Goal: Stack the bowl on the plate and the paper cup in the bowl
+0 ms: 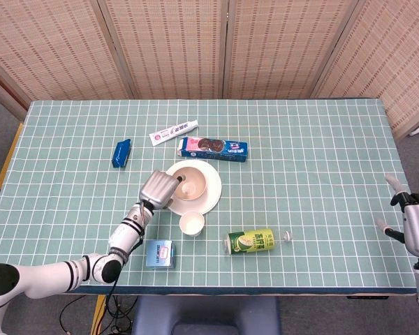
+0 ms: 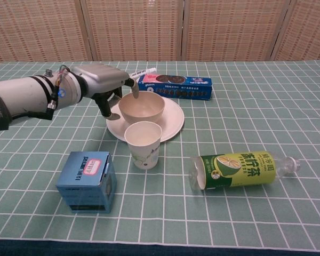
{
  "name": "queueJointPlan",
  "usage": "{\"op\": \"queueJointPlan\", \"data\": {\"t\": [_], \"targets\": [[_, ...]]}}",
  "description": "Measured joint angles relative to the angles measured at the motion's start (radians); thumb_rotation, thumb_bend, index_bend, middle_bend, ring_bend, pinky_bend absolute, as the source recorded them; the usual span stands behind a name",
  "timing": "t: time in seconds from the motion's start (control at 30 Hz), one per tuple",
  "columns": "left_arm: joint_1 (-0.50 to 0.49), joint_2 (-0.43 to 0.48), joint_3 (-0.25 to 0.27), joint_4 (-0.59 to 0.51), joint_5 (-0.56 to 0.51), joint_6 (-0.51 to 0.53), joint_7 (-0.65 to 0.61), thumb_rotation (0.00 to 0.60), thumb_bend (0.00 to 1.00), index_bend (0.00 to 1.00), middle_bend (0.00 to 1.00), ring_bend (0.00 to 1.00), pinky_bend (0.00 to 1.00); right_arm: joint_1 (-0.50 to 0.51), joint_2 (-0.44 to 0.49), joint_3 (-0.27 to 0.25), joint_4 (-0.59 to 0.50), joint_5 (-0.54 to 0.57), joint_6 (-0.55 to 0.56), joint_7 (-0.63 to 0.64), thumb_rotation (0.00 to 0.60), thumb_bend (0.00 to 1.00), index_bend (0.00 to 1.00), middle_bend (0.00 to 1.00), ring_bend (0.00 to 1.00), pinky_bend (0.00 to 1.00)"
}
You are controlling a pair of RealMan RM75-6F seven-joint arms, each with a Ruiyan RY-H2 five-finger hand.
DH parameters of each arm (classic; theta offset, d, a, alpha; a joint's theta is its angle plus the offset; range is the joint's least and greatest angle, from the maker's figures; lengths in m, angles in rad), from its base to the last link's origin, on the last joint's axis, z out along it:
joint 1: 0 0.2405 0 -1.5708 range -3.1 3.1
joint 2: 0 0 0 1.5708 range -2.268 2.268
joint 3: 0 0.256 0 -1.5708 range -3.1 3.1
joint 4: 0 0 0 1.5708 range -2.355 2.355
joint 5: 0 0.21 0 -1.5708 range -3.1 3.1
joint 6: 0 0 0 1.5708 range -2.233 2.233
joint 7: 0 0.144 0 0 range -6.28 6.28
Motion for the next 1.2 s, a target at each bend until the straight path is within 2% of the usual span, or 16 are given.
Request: {"op": "queueJointPlan", "data": {"t": [0.17,0.3,0.67,0.93,1.2], "targets": [[0.021,0.094,0.007,-0.129,-0.008,0.029,0.005,0.6,0.27,0.21,0.49,0.45,0.86,0.001,0.0,0.0,0.001,-0.002,-0.001,-0.005,0.6,0.03,0.17,0.5,0.47,0.68],[0.048,0.198,0.014,-0.239,0.034,0.035,-0.045,0.6,0.27,0.21,0.41,0.4,0.72,0.003,-0.003,0.0,-0.004,-0.007,-0.003,-0.01,0.6,0.03,0.17,0.5,0.47,0.68],[0.101,0.349,0.071,-0.369,0.362,-0.007,-0.275,0.6,0.27,0.18,0.24,0.25,0.55,0.007,0.0,-0.001,-0.02,-0.013,-0.008,-0.022,0.6,0.03,0.17,0.5,0.47,0.68],[0.057,0.364,0.106,-0.378,0.459,-0.121,-0.338,0.6,0.27,0.12,0.14,0.14,0.37,0.001,0.003,-0.002,-0.025,-0.014,-0.001,-0.021,0.6,0.03,0.17,0.5,0.47,0.68],[0.006,0.321,0.099,-0.37,0.471,-0.169,-0.341,0.6,0.27,0.09,0.07,0.07,0.31,-0.006,0.01,-0.002,-0.034,-0.014,0.007,-0.022,0.6,0.03,0.17,0.5,0.47,0.69]]}}
